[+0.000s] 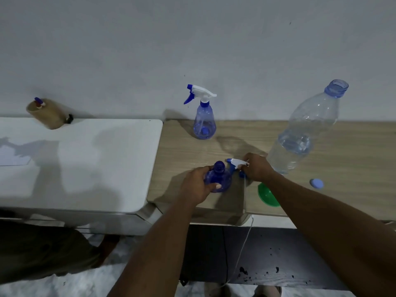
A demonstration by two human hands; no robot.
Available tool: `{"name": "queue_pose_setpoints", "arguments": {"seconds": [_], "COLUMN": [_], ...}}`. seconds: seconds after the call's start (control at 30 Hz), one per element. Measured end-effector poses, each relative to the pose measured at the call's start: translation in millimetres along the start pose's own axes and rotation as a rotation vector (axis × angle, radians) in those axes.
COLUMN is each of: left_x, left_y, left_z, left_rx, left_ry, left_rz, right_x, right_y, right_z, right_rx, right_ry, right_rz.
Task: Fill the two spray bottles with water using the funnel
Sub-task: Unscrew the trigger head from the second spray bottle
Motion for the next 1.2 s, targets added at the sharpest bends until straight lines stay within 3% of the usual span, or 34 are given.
{"name": "queue_pose_setpoints", "arguments": {"seconds": [0.27, 0.47, 0.6, 0.93, 1.2], "left_x": [1.1, 3.4, 4.6, 2.5, 1.8], "left_y": [2.8, 7.5, 8.4, 8.6, 6.7], "left_z": [-2.8, -4.9, -3.6, -2.7, -2.6], "left_rx": [0.015, 0.038, 0.026, 0.046, 0.023], "left_ry": [0.008, 0.020, 0.017, 0.019, 0.035], "left_rz": [0.016, 0.000, -0.004, 0.001, -0.003], "right_x": [-30.6, -68.1, -77.8, -70.2, -62.7], "right_y": [-34.1, -37.8, -26.5, -21.8, -64.4], "right_z": [-2.9, -15.5, -29.6, -35.8, 4.4], "right_rx": [-0.093, -0.514, -0.626, -0.492, -0.107], "right_ry": [-0.091, -0.118, -0.121, -0.099, -0.234], "right_rz": [-0.021, 0.199, 0.197, 0.188, 0.090]}}
Point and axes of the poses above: each hand's wrist, its own x-axis towards the middle knuckle, its own y-axis out of the palm, z = x × y, the point moved 1 cm from there along x, towards the middle knuckle, and after that the axes turned 2 degrees about -y, right-handed, at the moved point
